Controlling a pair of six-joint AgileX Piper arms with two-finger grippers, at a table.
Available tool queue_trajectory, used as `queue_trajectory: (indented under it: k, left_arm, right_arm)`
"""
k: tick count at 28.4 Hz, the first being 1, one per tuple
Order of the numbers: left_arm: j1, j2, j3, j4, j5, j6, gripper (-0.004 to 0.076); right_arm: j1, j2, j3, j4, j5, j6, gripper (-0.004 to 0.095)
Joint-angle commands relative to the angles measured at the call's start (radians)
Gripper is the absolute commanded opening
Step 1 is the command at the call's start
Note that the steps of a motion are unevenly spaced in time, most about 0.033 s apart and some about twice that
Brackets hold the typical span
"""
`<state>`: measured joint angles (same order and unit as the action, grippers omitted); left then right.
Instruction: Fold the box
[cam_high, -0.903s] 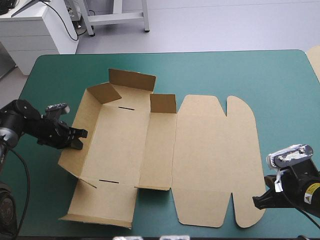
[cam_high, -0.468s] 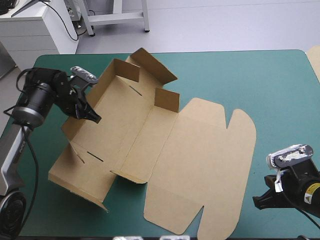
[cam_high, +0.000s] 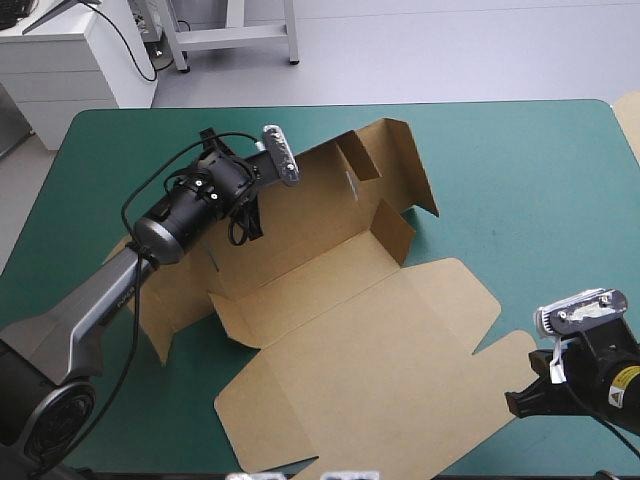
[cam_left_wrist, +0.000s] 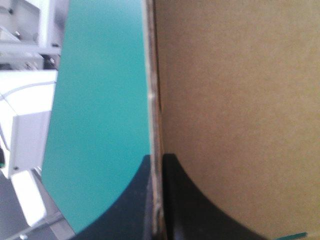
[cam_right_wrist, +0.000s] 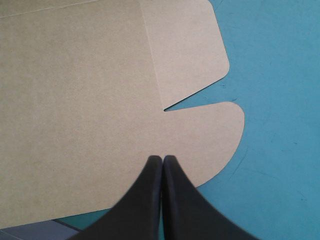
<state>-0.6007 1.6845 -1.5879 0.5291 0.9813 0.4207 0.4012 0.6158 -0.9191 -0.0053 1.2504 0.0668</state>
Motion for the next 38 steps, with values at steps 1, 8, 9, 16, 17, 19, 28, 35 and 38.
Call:
queue_trajectory:
  k: [1, 8, 9, 16, 17, 19, 28, 35, 38]
  left_arm:
    - [-0.061, -0.047, -0.033, 0.122, -0.096, -0.015, -0.0008]
    - [-0.224, -0.047, 0.053, 0.441, -0.107, -0.171, -0.0008]
    - [-0.244, -0.047, 0.073, 0.516, -0.116, -0.209, -0.0008]
    - [-0.337, -0.057, 0.242, 0.877, -0.161, -0.486, -0.0008]
    - [-0.337, -0.057, 0.264, 0.910, -0.172, -0.505, -0.0008]
    - [-0.337, -0.057, 0.302, 0.987, -0.181, -0.545, -0.0008]
    - [-0.335, -0.057, 0.416, 1.258, -0.221, -0.750, -0.0008]
    - [-0.335, -0.057, 0.416, 1.258, -0.184, -0.750, -0.0008]
    - [-0.335, -0.057, 0.416, 1.258, -0.162, -0.741, -0.0008]
  right_arm:
    - [-0.007, 0.003, -0.025, -0.007, -0.008, 0.009, -0.0020]
    - [-0.007, 0.003, -0.025, -0.014, -0.037, 0.036, -0.0020]
    - [-0.007, 0.003, -0.025, -0.017, -0.040, 0.041, -0.0020]
    - [-0.007, 0.015, -0.025, -0.094, -0.045, 0.111, -0.0019]
    - [-0.007, 0.022, -0.025, -0.099, -0.048, 0.111, -0.0019]
    - [-0.007, 0.032, -0.025, -0.129, -0.054, 0.111, -0.0019]
    - [-0.007, 0.192, -0.133, -0.213, -0.131, 0.118, -0.0021]
    - [-0.030, 0.509, -0.387, -0.293, -0.160, 0.074, -0.0021]
    - [-0.121, 0.658, -0.539, -0.132, -0.180, -0.077, -0.0021]
